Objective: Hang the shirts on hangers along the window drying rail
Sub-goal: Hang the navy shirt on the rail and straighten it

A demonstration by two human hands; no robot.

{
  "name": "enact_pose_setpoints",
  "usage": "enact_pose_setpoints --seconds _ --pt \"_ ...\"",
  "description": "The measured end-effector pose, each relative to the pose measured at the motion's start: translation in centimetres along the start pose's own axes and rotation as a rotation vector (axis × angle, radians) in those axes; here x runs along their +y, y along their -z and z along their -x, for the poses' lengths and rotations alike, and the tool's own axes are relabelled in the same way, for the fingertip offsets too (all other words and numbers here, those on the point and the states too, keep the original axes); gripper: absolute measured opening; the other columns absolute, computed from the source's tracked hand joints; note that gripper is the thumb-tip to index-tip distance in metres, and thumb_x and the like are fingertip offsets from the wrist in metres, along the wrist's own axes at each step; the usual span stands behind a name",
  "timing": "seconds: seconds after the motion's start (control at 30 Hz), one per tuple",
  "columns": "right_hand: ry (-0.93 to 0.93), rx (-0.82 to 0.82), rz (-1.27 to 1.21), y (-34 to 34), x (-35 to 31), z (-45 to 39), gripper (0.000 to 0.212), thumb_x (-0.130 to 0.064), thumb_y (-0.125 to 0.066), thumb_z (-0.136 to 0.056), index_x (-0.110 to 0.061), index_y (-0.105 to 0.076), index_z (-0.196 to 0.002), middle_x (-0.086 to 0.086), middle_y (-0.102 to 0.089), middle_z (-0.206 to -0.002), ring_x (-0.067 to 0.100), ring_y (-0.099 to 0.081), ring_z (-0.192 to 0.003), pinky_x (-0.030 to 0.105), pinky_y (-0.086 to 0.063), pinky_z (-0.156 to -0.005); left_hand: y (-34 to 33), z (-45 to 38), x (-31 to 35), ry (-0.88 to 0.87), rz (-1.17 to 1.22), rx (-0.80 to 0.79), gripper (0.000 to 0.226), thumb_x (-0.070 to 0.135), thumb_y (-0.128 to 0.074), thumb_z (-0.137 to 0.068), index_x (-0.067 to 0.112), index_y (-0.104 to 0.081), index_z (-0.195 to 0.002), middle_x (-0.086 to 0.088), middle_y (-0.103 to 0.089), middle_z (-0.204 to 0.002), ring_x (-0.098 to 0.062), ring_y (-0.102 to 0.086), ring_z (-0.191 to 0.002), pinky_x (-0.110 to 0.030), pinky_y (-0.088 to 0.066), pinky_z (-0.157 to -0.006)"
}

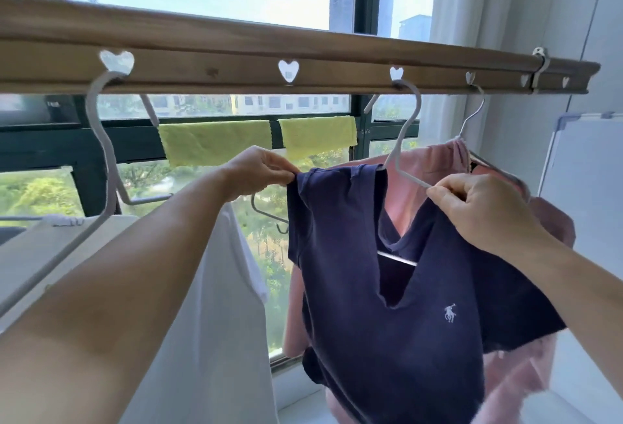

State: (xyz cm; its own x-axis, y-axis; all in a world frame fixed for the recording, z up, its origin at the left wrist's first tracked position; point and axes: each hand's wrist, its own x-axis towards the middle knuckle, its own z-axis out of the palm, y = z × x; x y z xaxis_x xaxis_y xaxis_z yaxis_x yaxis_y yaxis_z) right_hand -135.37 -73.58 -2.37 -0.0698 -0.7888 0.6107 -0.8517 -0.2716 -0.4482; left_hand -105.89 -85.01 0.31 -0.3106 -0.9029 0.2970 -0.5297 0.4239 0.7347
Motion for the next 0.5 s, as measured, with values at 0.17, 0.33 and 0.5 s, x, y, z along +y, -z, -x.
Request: enact_pose_setpoints --seconds 0.17,0.33,0.5 --pt "-0.015 -0.009 0.028 0.6 -0.1 0.1 0.025 -0.028 -0.054 -0.092 -0.016 -0.068 -0.076 0.003 -0.052 -0.048 0.016 -0.045 -0.045 0.026 -0.035 -0.049 -1.0 -0.4 0.0 -0.032 0.061 -0.019 0.010 0.011 -0.067 -0.084 0.009 -0.071 -0.093 -0.003 -0.070 -0.086 -0.009 -0.064 -0.077 -0.016 -0.050 -0.075" --pt "-0.024 -0.026 0.050 1.2 0.0 0.3 0.025 -0.029 -0.054 -0.092 -0.017 -0.067 -0.074 0.003 -0.051 -0.048 0.018 -0.046 -0.047 0.025 -0.037 -0.051 -1.4 -1.9 -0.1 0.028 -0.024 0.153 0.009 0.015 -0.062 -0.088 0.012 -0.067 -0.082 -0.004 -0.064 -0.079 -0.015 -0.056 -0.073 -0.026 -0.050 -0.070" --pt "-0.050 -0.024 0.071 1.7 0.5 0.5 0.027 -0.030 -0.054 -0.092 -0.017 -0.066 -0.073 0.003 -0.050 -0.049 0.020 -0.049 -0.052 0.021 -0.036 -0.051 -1.3 -3.1 -0.8 0.038 -0.284 0.405 0.010 0.012 -0.057 -0.089 0.011 -0.066 -0.086 -0.003 -0.063 -0.085 -0.021 -0.060 -0.085 -0.030 -0.051 -0.076"
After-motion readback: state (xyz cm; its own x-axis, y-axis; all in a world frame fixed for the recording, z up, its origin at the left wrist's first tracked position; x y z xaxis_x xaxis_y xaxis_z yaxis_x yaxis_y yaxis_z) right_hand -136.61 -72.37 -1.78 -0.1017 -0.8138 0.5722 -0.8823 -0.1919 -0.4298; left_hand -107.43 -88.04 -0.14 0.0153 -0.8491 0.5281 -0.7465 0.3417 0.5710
